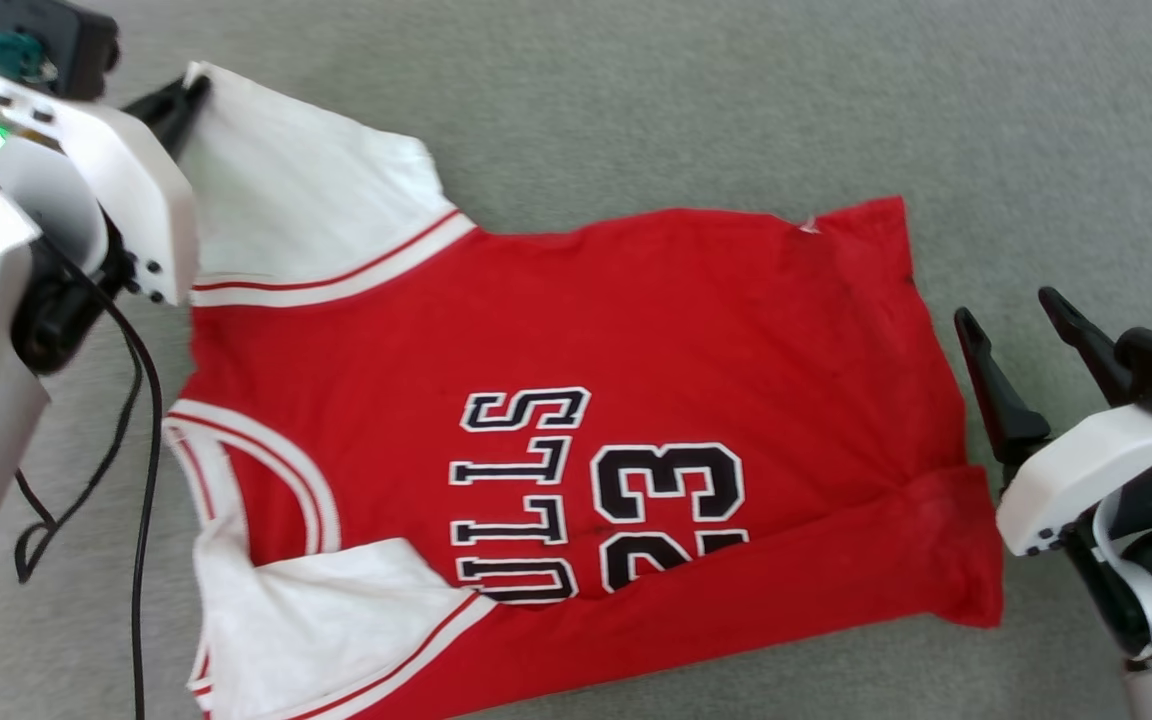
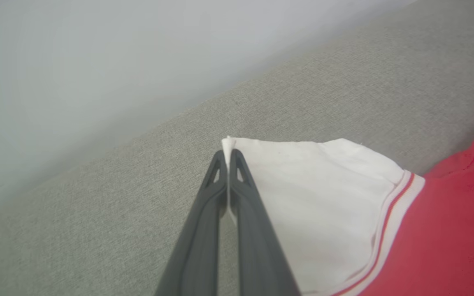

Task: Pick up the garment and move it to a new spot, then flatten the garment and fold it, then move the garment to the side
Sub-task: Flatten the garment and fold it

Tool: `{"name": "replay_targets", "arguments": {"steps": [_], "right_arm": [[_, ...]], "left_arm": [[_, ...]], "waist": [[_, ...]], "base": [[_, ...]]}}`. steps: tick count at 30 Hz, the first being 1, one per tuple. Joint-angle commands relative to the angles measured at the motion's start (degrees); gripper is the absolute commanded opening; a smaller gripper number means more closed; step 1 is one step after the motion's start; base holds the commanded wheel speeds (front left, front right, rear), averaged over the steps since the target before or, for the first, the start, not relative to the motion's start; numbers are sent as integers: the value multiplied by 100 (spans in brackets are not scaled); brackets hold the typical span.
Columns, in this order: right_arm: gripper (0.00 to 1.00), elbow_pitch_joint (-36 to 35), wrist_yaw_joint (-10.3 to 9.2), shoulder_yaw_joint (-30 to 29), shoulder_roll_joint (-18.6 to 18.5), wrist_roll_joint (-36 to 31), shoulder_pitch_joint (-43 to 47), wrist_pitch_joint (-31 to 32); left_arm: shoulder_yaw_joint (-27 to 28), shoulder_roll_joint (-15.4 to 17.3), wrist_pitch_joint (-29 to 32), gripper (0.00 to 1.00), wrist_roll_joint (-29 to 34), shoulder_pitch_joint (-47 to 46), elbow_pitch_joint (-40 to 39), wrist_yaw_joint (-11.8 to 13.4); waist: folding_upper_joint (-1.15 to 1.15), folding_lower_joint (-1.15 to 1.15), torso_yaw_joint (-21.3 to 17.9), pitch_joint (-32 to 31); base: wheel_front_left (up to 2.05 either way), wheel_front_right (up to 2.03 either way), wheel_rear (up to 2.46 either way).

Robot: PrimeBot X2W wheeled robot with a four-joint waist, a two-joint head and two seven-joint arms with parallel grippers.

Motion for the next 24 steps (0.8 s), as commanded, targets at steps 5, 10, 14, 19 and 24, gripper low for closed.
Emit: {"name": "replay_targets", "arguments": {"steps": [5,10,14,19,24], "right_arm": [[100,158,-7,146,-540,206,-283,846],[100,378,-7,333,-975,529,-696,1750],[100,605,-7,530,-1195,762,-1090,2246],[100,958,-7,792,-1459,950,-1586,2704],[100,1328,-7,1110,-1659,950,-1975,2879]], "left_arm": [[16,96,-124,0,-117,552,-780,232],[61,265,-159,0,-223,1091,-1782,584],[99,374,-187,0,-239,1406,-2487,875],[107,514,-155,0,-185,1611,-3146,1126],[57,540,-108,0,-102,1629,-3500,1224]], "waist": [[0,0,437,-327],[0,0,656,-315],[0,0,814,-215],[0,0,996,-79],[0,0,1149,45]], "base": [[0,0,0],[0,0,0],[0,0,0],[0,0,0],[0,0,0]]}}
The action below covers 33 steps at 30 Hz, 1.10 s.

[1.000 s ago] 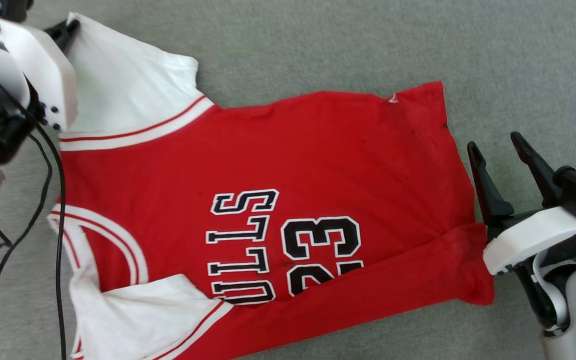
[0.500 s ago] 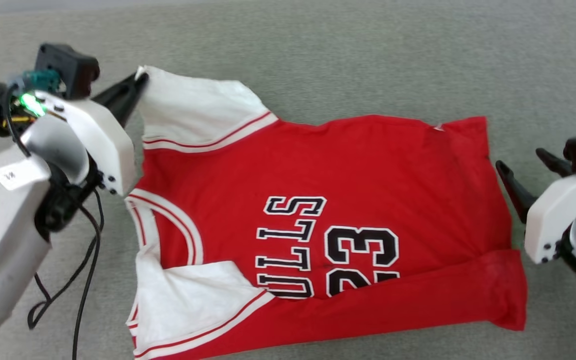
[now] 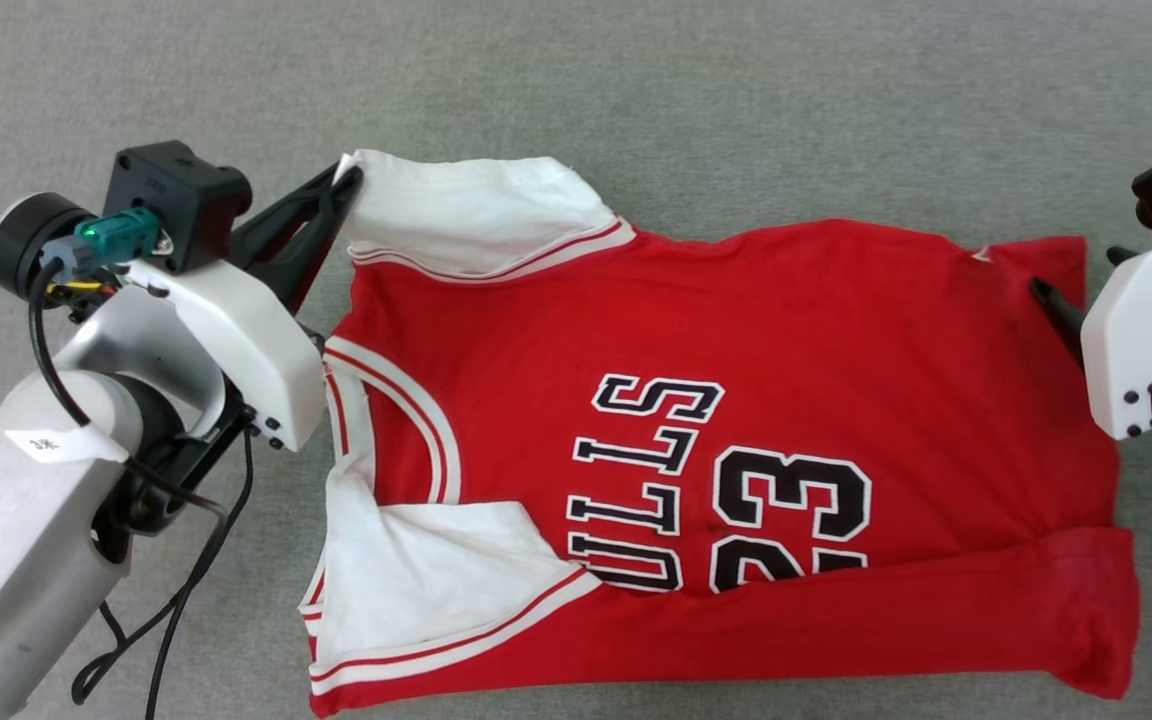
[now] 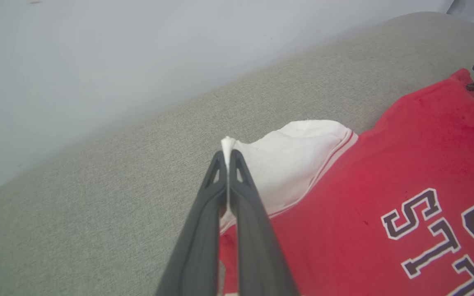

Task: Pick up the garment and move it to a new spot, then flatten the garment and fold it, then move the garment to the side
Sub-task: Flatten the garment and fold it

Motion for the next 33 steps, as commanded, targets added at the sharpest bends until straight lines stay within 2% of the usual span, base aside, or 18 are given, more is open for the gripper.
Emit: {"name": "replay_targets", "arguments": {"steps": [1,11,12,13,20,24,33], "right_arm": [[100,121,-7,96,-60,-16,-174,19],[100,884,-6,596,-108,51,-462,-160],[45,962,-4,639,-101,74,-465,-177],[0,1039,-4,665,-91,86,-459,-214],[0,1452,-11,489,-80,141,-465,-594],[0,1637,-10,186,52,224,-422,-994],[0,1684,-8,-226,213,459,-36,-1768]], "left_arm": [[-17,-12,16,0,48,31,-88,42],[-59,-90,-11,0,80,-104,-230,38],[-58,-89,-18,0,77,-103,-209,43],[-62,-89,-22,0,88,-103,-185,56],[-38,-149,-147,0,46,12,-18,109],[-1,-178,-281,0,-29,130,124,135],[-7,-143,-487,0,-165,565,247,256]], "waist": [[0,1,84,82],[0,1,266,290],[0,1,275,294],[0,1,280,293],[0,1,265,164],[0,1,214,-27],[0,1,119,-629]], "base": [[0,0,0],[0,0,0],[0,0,0],[0,0,0],[0,0,0],[0,0,0],[0,0,0]]}}
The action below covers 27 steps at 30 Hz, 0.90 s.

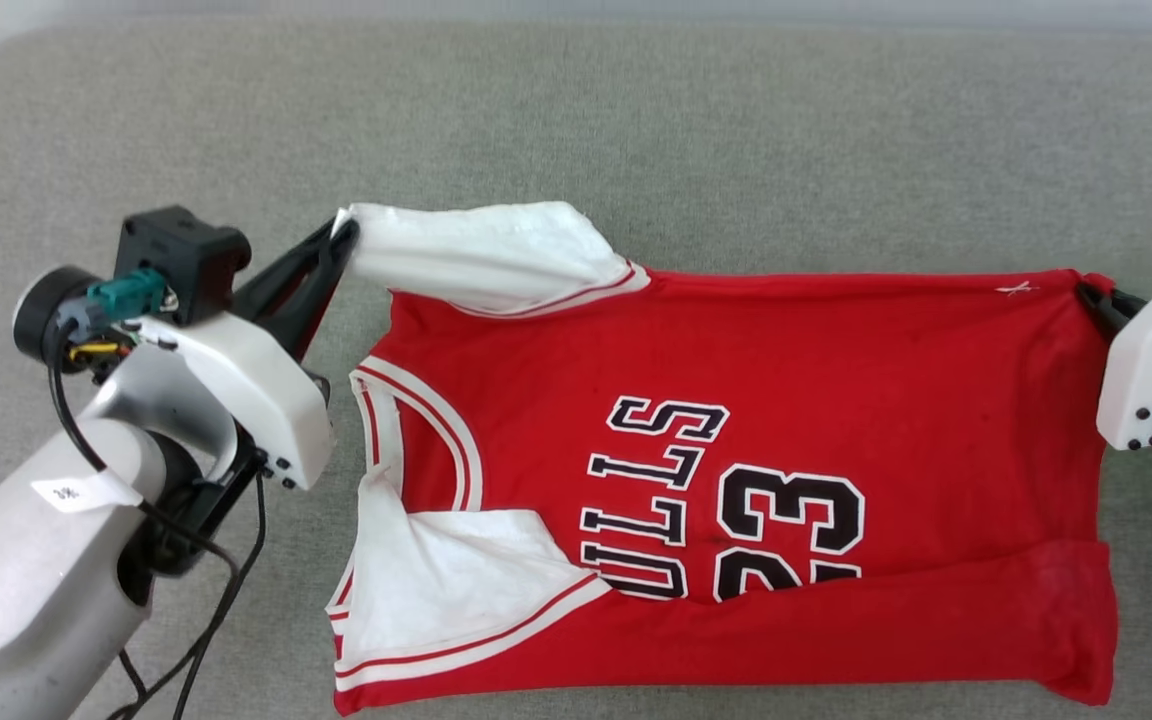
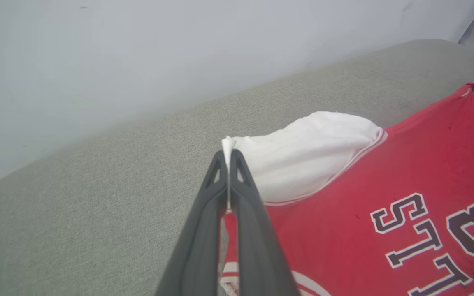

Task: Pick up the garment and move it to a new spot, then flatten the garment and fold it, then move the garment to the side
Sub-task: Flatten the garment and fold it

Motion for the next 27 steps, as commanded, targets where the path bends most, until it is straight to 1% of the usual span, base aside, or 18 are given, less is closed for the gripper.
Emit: {"name": "replay_targets", "arguments": {"steps": [1,6,11,13,16,20,23,27], "right_arm": [[0,-60,-9,-101,49,102,184,-166],[0,-212,-9,-246,68,284,504,-403],[0,-370,-9,-517,133,425,1019,-671],[0,-457,-9,-615,181,529,1236,-730],[0,-654,-9,-617,193,639,1575,-771],[0,-849,-9,-572,165,728,1969,-793],[0,-1059,-8,-481,143,902,2275,-758],[0,-1329,-8,-295,-15,1128,2637,-681]], "left_arm": [[-11,14,-63,0,-43,180,-31,60],[-46,37,-123,0,-97,426,-113,128],[-55,42,-237,0,-234,859,-294,322],[-79,107,-285,0,-248,1056,-375,383],[-175,192,-331,0,-170,1356,-484,511],[-253,233,-408,0,-256,1790,-605,634],[-374,248,-436,0,-299,2055,-633,657],[-506,281,-436,0,-319,2330,-533,665]], "waist": [[0,0,-20,-216],[0,0,16,-447],[0,0,66,-654],[0,0,87,-714],[0,0,89,-769],[0,0,100,-836],[0,0,111,-889],[0,0,100,-940]], "base": [[0,0,0],[0,0,0],[0,0,0],[0,0,0],[0,0,0],[0,0,0],[0,0,0],[0,0,0]]}}
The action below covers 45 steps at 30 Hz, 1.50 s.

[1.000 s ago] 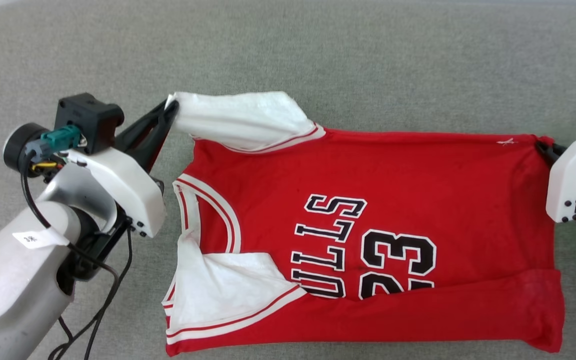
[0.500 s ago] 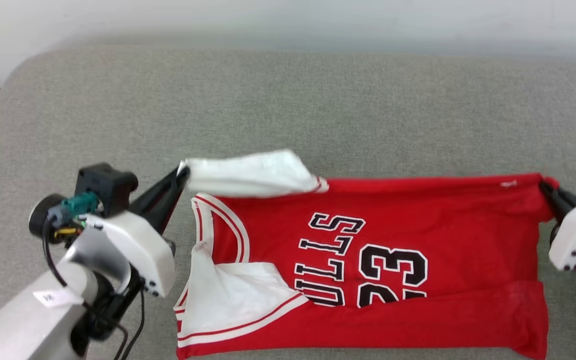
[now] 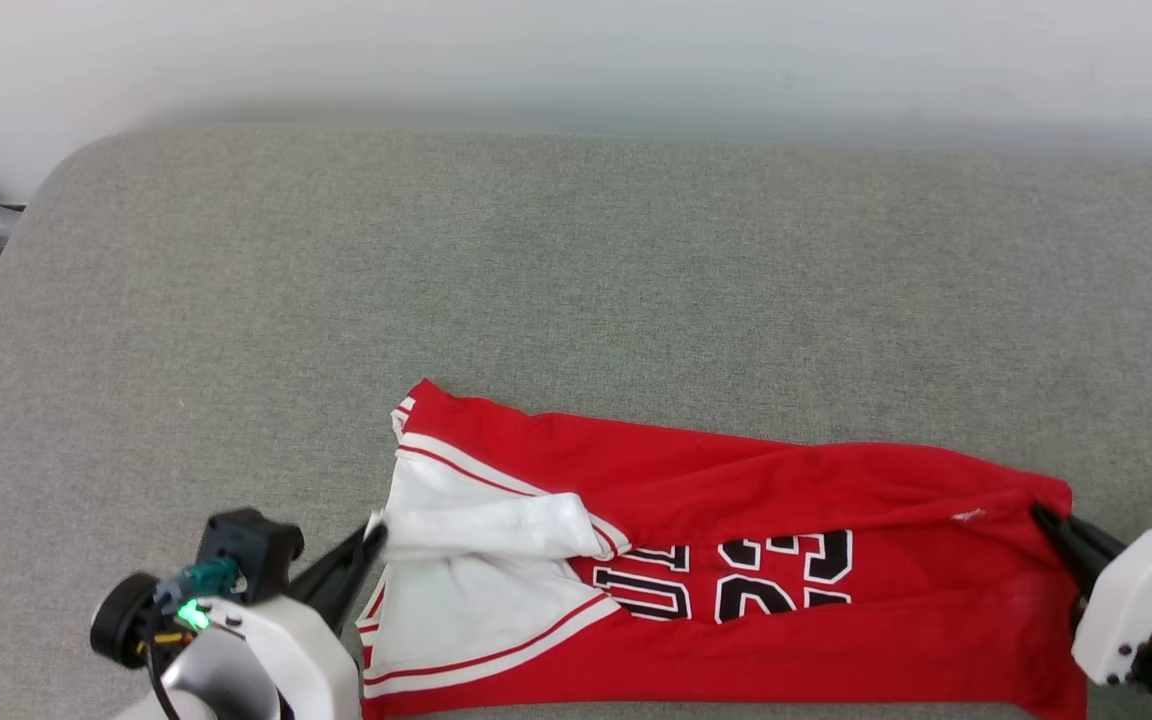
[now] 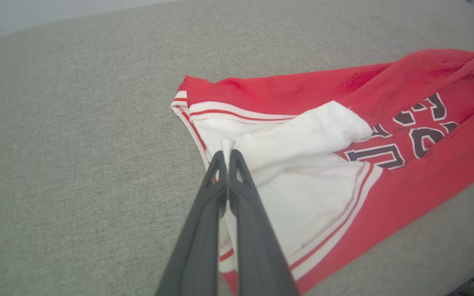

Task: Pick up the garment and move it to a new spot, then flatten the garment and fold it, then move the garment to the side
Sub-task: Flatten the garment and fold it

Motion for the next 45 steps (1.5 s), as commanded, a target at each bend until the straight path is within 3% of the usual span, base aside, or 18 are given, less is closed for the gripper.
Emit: {"name": "replay_targets", "arguments": {"steps": [1,15,24,25,26,27,28,29,35,45], "right_arm": [[0,-86,-7,61,-85,95,148,37],[0,-471,-7,432,-732,463,594,492],[0,-447,-7,786,-1059,272,713,645],[31,-432,-8,836,-1081,254,721,638],[31,-420,-7,887,-1104,246,725,607],[100,-396,-8,921,-1108,270,726,587],[100,-398,-7,969,-1101,297,723,575],[100,-394,-7,1000,-1093,336,726,561],[100,-515,-7,996,-1211,590,725,707],[100,-989,-7,85,-945,885,801,1642]], "left_arm": [[-64,43,-10,0,36,109,58,10],[-252,-158,-166,0,-53,369,717,-139],[-503,-340,-111,0,129,281,1107,-258],[-546,-358,-81,0,145,281,1159,-273],[-590,-368,-61,0,167,281,1217,-281],[-622,-387,-51,42,183,272,1264,-291],[-635,-415,-76,90,210,262,1301,-279],[-636,-449,-112,100,211,265,1343,-261],[-541,-525,-389,100,253,291,1422,-115],[-50,-567,-1229,100,490,179,1013,416]], "waist": [[0,0,-11,-15],[0,0,-52,3],[0,0,-45,-34],[0,0,-48,-43],[0,0,-54,-53],[0,0,-60,-62],[0,0,-64,-87],[0,0,-69,-118],[0,0,-101,-325],[0,0,-62,-416]], "base": [[0,0,0],[0,0,0],[0,0,0],[0,0,0],[0,0,0],[0,0,0],[0,0,0],[0,0,0],[0,0,0],[0,0,0]]}}
